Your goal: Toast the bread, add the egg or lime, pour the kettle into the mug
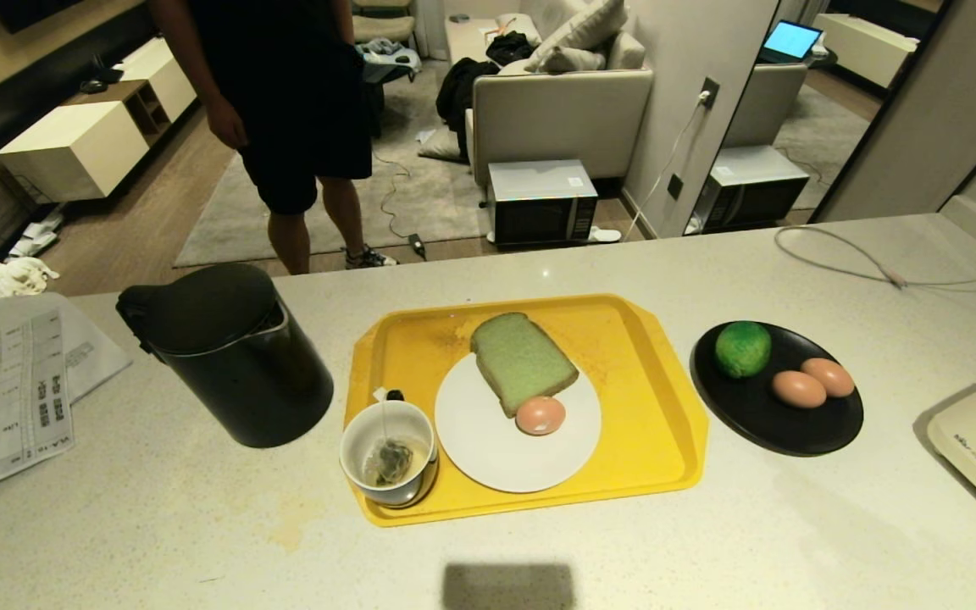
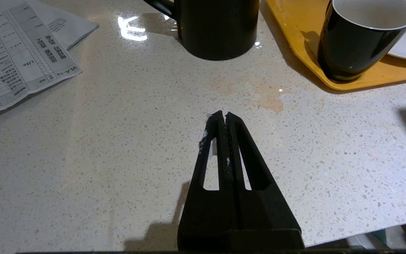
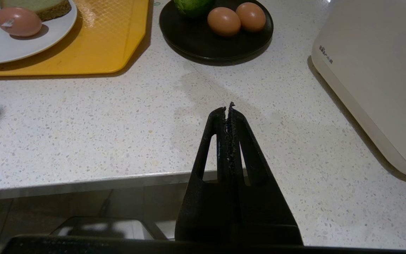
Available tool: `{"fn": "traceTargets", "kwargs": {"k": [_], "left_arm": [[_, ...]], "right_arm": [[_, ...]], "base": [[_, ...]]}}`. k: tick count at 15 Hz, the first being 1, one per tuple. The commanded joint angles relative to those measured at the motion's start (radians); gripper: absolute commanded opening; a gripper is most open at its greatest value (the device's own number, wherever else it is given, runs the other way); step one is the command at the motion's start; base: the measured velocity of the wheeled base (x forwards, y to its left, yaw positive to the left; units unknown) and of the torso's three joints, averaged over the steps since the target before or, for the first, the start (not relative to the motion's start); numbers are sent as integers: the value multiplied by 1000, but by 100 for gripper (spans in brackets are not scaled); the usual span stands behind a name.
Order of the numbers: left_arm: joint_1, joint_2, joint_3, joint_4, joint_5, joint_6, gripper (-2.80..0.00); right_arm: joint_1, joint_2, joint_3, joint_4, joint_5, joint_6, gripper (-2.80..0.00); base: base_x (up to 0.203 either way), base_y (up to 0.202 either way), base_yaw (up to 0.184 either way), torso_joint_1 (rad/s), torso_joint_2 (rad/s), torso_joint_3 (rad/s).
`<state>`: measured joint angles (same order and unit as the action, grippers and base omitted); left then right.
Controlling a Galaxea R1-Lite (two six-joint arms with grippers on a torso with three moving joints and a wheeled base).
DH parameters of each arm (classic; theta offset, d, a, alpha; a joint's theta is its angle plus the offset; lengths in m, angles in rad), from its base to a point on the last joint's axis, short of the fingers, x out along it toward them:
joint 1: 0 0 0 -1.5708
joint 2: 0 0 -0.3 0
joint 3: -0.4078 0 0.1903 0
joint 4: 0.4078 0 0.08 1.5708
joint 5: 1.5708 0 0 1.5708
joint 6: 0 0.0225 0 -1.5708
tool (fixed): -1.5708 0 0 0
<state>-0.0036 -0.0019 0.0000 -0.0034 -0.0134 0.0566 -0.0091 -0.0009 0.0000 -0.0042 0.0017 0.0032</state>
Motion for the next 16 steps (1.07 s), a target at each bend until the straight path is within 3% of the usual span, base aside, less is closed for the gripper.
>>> {"fn": "traceTargets", "kwargs": {"k": [1, 16], "left_arm": [[-1, -1, 2, 0, 0, 0, -280], [0, 0, 2, -1, 0, 0, -280]], "right_arm": [[0, 1, 2, 0, -1, 0, -280], [0, 1, 2, 0, -1, -2, -280]], "base": [[0, 0, 0, 0, 0, 0], [0, 0, 0, 0, 0, 0]]}}
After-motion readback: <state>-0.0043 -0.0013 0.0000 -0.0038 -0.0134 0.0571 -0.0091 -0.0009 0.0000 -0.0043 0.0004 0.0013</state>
